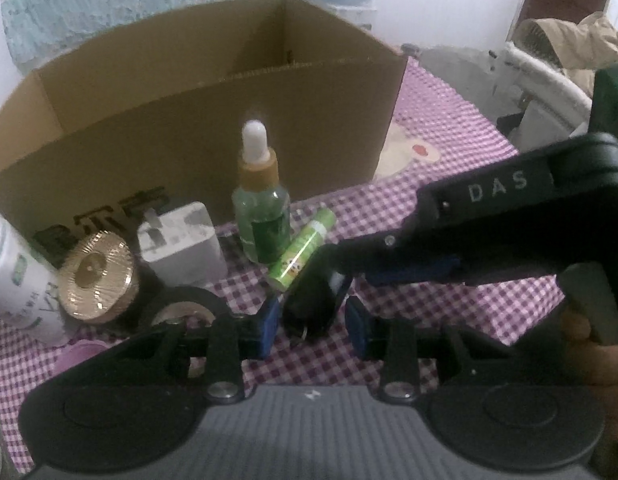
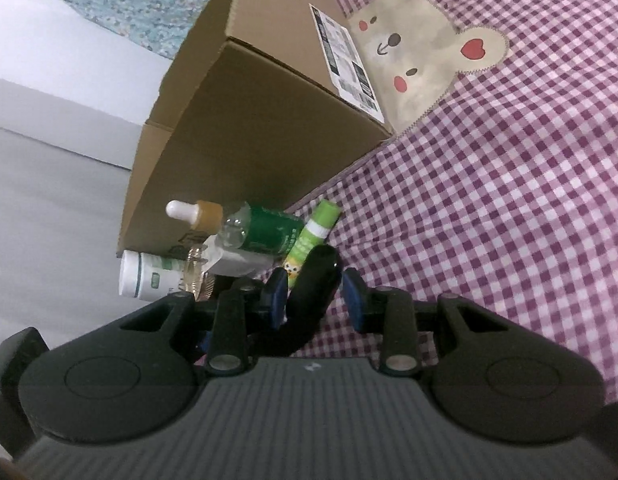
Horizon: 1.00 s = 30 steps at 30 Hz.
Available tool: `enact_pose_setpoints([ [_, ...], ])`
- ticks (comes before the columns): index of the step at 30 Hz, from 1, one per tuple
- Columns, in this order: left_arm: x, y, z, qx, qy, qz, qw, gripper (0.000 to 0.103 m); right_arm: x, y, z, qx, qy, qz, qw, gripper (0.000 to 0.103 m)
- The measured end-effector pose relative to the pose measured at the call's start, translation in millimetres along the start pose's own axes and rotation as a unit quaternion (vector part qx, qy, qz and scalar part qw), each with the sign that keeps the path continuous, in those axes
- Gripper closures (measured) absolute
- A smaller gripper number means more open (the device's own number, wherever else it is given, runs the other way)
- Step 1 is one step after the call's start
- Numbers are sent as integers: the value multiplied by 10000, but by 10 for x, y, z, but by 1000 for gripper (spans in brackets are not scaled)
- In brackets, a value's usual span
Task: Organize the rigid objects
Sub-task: 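Move the right tool back to the green lip balm tube, then grasp the green lip balm tube with the right gripper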
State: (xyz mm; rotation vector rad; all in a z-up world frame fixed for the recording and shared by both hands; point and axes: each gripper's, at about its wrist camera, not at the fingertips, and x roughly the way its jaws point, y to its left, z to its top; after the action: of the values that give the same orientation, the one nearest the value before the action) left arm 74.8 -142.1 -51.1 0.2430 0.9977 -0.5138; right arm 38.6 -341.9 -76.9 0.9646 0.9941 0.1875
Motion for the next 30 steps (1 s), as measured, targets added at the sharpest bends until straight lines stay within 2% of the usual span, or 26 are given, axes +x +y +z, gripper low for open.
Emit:
enact_pose_setpoints([
  [7, 82, -32, -10, -2, 61, 7, 10000, 66, 121, -8, 30, -3, 70, 106, 9999, 72],
  [18, 84, -215, -3, 102, -1, -334, 9994, 68, 39, -69, 20, -3, 34, 107, 9999, 74],
  [22, 34, -196, 2, 120, -116, -228, 9996, 68, 4, -91, 42, -8, 12, 74, 10000, 73],
  [30, 148, -172, 50, 2, 38, -342, 9994, 68, 144, -22, 45, -60, 140, 134, 9998, 73],
])
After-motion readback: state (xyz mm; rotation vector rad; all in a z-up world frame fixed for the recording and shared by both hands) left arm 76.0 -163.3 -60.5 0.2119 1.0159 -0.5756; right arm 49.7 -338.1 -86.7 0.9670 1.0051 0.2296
